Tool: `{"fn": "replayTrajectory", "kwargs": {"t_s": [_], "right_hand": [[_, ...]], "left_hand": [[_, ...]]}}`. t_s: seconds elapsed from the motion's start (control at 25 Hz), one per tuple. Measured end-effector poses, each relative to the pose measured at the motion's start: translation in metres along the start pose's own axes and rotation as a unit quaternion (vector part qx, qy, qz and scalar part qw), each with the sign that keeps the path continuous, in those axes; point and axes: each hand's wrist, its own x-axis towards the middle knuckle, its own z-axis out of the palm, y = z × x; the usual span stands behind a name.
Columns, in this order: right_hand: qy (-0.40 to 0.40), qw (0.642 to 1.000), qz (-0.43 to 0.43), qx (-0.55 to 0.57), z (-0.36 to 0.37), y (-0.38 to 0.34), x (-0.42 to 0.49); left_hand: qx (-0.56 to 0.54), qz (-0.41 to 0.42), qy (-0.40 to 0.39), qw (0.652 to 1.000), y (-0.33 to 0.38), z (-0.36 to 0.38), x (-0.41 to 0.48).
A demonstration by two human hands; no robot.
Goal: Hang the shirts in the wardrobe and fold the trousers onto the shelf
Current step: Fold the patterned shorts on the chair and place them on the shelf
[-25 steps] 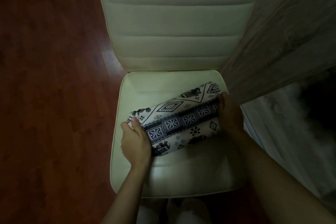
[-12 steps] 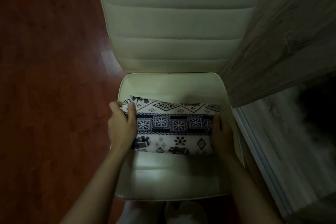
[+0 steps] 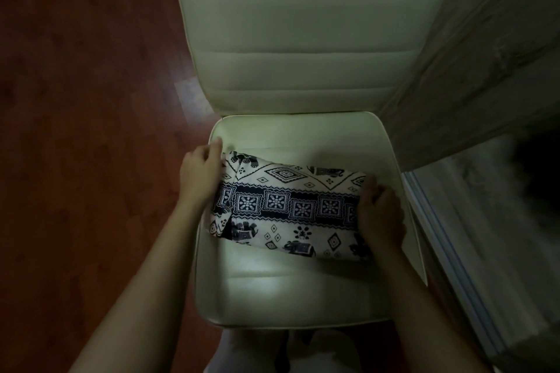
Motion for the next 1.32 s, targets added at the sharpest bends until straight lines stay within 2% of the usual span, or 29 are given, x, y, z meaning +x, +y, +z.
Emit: {"fn": "replayTrajectory", "kwargs": {"t_s": [0.08, 0.12, 0.24, 0.36, 0.48, 0.6, 0.68, 0.76, 0.8, 0.88, 0.96, 1.08, 1.16, 1.24, 1.32], "right_hand": [[-0.021, 0.999, -0.011, 0.032, 0.009, -0.007, 0.004], [-0.023, 0.998, -0.021, 0.049, 0.012, -0.009, 0.007], [0.027, 0.999, -0.015, 0.041, 0.008, -0.009, 0.021], [0.033, 0.996, -0.050, 0.064, -0.001, -0.006, 0.031], [0.022, 0.993, -0.074, 0.087, -0.018, 0.003, 0.022], [0.047, 0.997, -0.040, 0.047, -0.023, 0.017, -0.008], [-0.008, 0.998, -0.045, 0.037, -0.014, 0.019, -0.025], [-0.072, 0.991, -0.075, 0.078, -0.005, 0.021, -0.026], [-0.072, 0.990, -0.088, 0.084, -0.005, 0.022, -0.022], [-0.020, 0.993, -0.096, 0.062, -0.006, 0.027, -0.010], [0.010, 0.996, -0.079, 0.047, -0.008, 0.028, -0.006], [0.035, 0.991, -0.070, 0.105, -0.013, 0.023, -0.011], [0.020, 0.986, -0.056, 0.153, -0.021, 0.027, -0.008], [-0.060, 0.973, -0.050, 0.215, -0.020, 0.029, -0.005], [-0.096, 0.976, -0.062, 0.185, -0.012, 0.030, -0.004]], "left_hand": [[0.069, 0.051, -0.036, 0.996, 0.014, 0.010, 0.007], [0.117, 0.073, -0.027, 0.990, 0.018, 0.015, 0.008], [0.208, 0.078, 0.064, 0.973, 0.020, 0.021, 0.007], [0.166, 0.106, 0.047, 0.979, 0.009, 0.014, 0.010], [0.076, 0.031, 0.069, 0.994, 0.002, -0.001, -0.007], [0.115, -0.036, 0.049, 0.992, 0.004, 0.003, -0.057], [0.156, 0.000, 0.030, 0.987, 0.009, 0.018, -0.084], [0.164, 0.036, 0.040, 0.985, 0.006, 0.028, -0.090], [0.157, 0.037, 0.047, 0.986, 0.002, 0.028, -0.088], [0.152, 0.015, 0.072, 0.986, -0.007, 0.027, -0.079], [0.156, 0.003, 0.080, 0.985, -0.010, 0.026, -0.074], [0.111, 0.034, 0.055, 0.992, -0.016, 0.016, -0.073], [0.010, -0.003, 0.020, 1.000, -0.021, 0.003, -0.066], [-0.052, -0.066, -0.089, 0.993, -0.020, -0.003, -0.065], [-0.040, -0.071, -0.162, 0.983, -0.015, 0.001, -0.067]]}}
